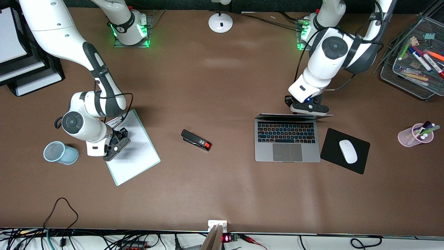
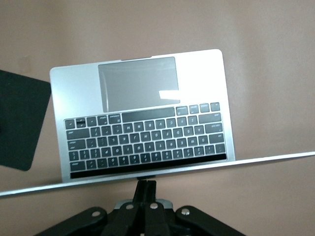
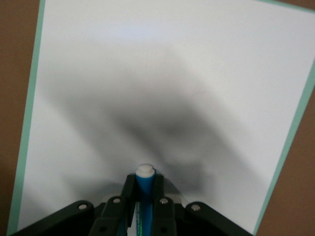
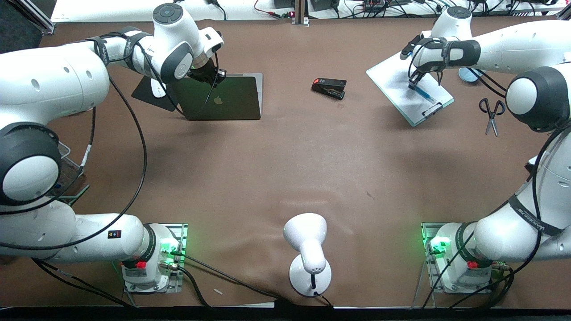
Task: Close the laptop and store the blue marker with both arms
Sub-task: 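Lift the marker toward the cup while the left gripper pushes the lid down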
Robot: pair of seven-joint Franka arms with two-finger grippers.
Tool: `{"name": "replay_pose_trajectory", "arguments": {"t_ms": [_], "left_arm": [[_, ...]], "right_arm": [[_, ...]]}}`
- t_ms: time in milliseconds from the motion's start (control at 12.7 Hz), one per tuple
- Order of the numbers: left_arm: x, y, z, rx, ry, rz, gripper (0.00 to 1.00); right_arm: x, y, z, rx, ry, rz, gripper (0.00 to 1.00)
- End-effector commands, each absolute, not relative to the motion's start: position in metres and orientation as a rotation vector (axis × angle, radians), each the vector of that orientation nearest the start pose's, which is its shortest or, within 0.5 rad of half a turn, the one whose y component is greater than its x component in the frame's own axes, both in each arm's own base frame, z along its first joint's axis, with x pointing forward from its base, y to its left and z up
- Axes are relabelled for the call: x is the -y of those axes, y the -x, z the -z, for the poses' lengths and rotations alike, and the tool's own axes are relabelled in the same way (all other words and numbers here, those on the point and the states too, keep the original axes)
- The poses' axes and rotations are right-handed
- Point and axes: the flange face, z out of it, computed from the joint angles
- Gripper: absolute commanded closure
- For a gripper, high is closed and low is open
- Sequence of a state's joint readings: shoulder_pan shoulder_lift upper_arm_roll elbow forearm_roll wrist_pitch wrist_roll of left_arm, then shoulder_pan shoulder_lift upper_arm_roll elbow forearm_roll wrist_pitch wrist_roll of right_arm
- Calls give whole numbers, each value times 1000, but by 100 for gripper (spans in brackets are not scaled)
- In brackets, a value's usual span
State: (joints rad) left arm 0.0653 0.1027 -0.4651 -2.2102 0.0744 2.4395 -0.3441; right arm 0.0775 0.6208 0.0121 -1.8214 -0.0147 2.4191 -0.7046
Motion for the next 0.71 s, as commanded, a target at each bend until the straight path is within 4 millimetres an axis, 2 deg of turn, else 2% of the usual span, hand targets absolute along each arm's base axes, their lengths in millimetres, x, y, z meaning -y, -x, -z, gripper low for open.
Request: {"name": "replay_pose_trajectory", "arguments": {"t_ms": [0,236,394,473,631], "left_arm": [[211,-531,-336,-182,3198,248,100],[202,-546,-321,-223,3179,314,100],[192,-559,-311,-202,3180,328,100],[193,-562,-304,-201,3188,316,100],[195,-574,-297,-186,3206,311,100]], "right_arm": [[-62,-668,-232,1231,2875,-38,100],[-64,-695,-301,1176,2842,-44,100],[-62,-699,-330,1231,2826,12,100],[-62,-699,-339,1269,2813,34,100],[-51,-694,-374,1315,2801,65,100]]}}
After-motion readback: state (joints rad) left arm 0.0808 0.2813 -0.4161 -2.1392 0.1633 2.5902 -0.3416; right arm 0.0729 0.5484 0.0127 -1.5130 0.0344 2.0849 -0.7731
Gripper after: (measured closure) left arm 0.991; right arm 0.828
